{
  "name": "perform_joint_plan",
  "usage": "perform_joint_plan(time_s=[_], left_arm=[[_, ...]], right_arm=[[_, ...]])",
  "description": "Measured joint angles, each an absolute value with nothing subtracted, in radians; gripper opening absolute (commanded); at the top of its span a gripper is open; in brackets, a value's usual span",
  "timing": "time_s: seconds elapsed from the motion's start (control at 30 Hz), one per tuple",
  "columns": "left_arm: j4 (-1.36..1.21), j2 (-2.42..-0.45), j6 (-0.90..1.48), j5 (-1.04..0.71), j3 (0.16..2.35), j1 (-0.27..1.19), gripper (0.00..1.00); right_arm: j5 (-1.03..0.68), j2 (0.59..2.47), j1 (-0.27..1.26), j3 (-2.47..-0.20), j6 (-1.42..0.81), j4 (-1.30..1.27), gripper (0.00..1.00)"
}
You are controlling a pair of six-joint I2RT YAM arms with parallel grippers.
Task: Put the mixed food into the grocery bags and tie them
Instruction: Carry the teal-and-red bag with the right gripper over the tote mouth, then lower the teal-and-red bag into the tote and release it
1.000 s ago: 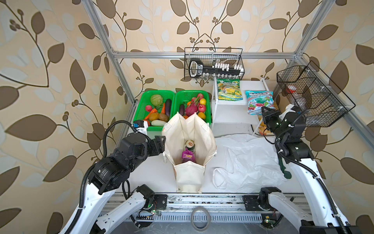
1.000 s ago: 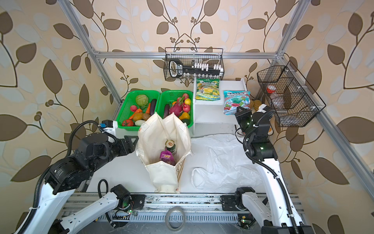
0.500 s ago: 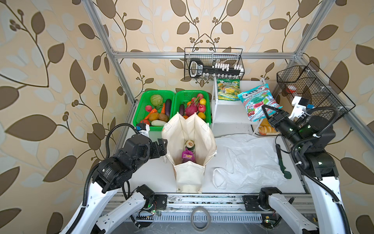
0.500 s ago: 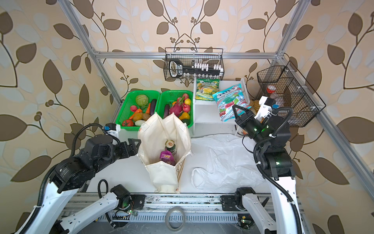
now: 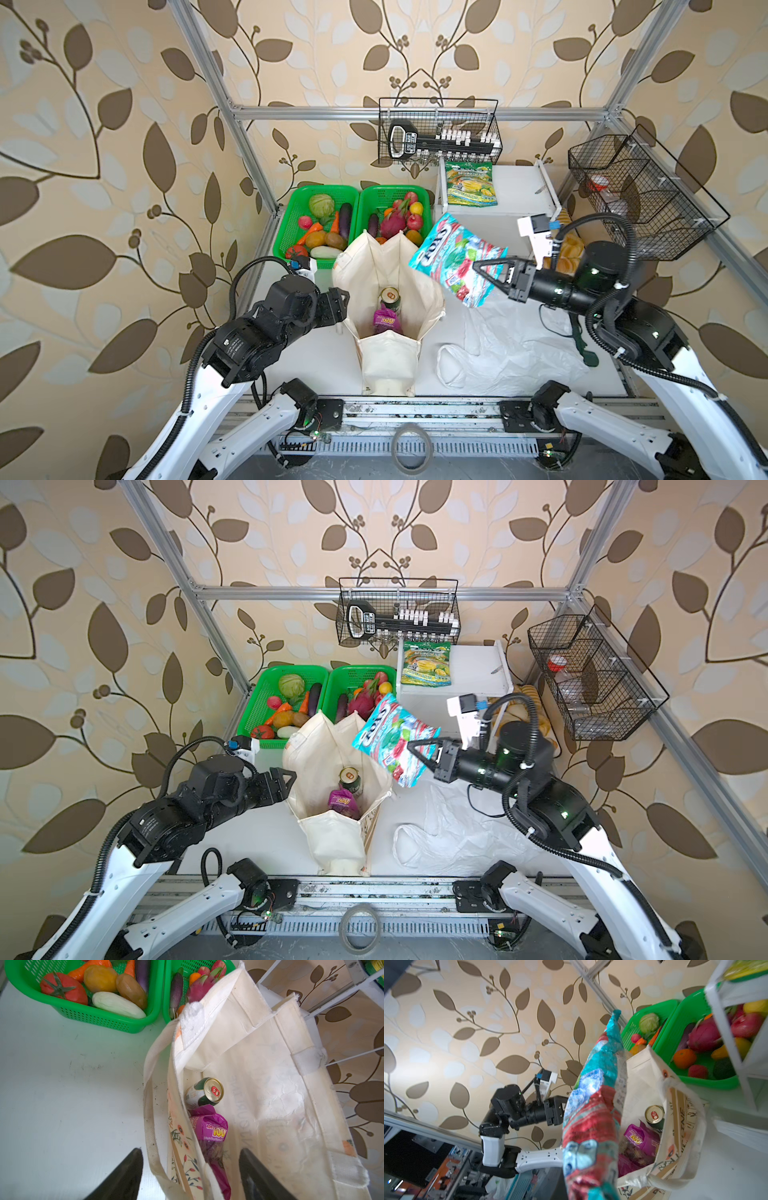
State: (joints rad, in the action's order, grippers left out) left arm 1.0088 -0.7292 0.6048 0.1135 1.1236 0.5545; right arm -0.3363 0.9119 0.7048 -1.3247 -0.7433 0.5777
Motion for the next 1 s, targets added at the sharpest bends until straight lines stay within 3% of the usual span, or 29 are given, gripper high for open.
perform_joint_plan(time_s=[0.13,0.33,0.43,0.63,0.9,1.0], left_arm=[[1.002,-0.73,0.603,0.084,1.11,0.554,0.48],[0.999,-0.724,0.603,0.059,1.093,0.554,0.26],[0.996,-0.715,0.604,0.052,1.091,0.554,0.2],[0.989,-0.696,0.605,0.043,1.081,0.554,0.1],[0.973,-0.696,0.606,0.031,1.076,0.554,0.08],[0.973,-0.696,0.606,0.031,1.076,0.554,0.08]], right_arm=[[-0.171,1.017,0.865,-1.328,-0.712,0.605,0.0],[0.004,1.177,0.939,-1.372,-0.698,0.628,0.0],[0.047,1.238,0.965,-1.388,-0.699,0.629,0.0],[0.084,1.369,1.037,-1.443,-0.721,0.673,0.0],[0.05,1.47,1.105,-1.449,-0.842,0.658,0.01],[0.033,1.468,1.122,-1.443,-0.891,0.634,0.06]])
